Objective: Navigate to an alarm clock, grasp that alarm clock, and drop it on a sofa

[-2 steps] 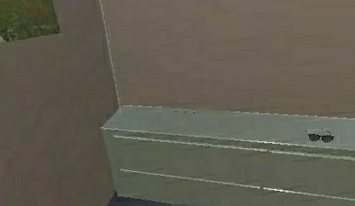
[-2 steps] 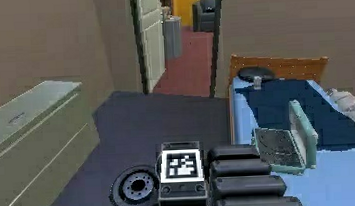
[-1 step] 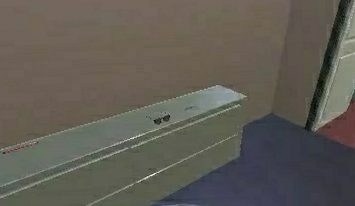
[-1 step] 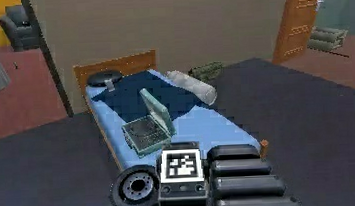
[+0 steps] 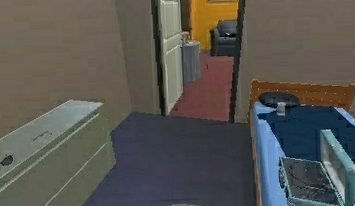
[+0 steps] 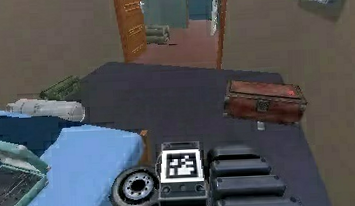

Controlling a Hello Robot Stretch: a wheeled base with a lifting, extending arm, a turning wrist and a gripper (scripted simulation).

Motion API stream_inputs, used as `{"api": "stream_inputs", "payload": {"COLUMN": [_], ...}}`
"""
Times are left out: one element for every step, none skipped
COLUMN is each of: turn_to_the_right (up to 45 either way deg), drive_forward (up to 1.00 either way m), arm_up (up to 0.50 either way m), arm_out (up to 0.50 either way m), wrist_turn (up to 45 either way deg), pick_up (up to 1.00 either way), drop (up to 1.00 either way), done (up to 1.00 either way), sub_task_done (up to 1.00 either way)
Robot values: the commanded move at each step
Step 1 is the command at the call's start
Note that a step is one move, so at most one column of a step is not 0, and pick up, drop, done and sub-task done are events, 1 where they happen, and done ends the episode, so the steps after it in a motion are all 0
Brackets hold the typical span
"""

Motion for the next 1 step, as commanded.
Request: {"api": "stream_inputs", "payload": {"turn_to_the_right": [0.0], "drive_forward": [0.40], "arm_up": [0.00], "arm_out": [0.00], "wrist_turn": [0.0], "pick_up": [0.00], "drop": [0.00], "done": [0.00], "sub_task_done": [0.00]}}
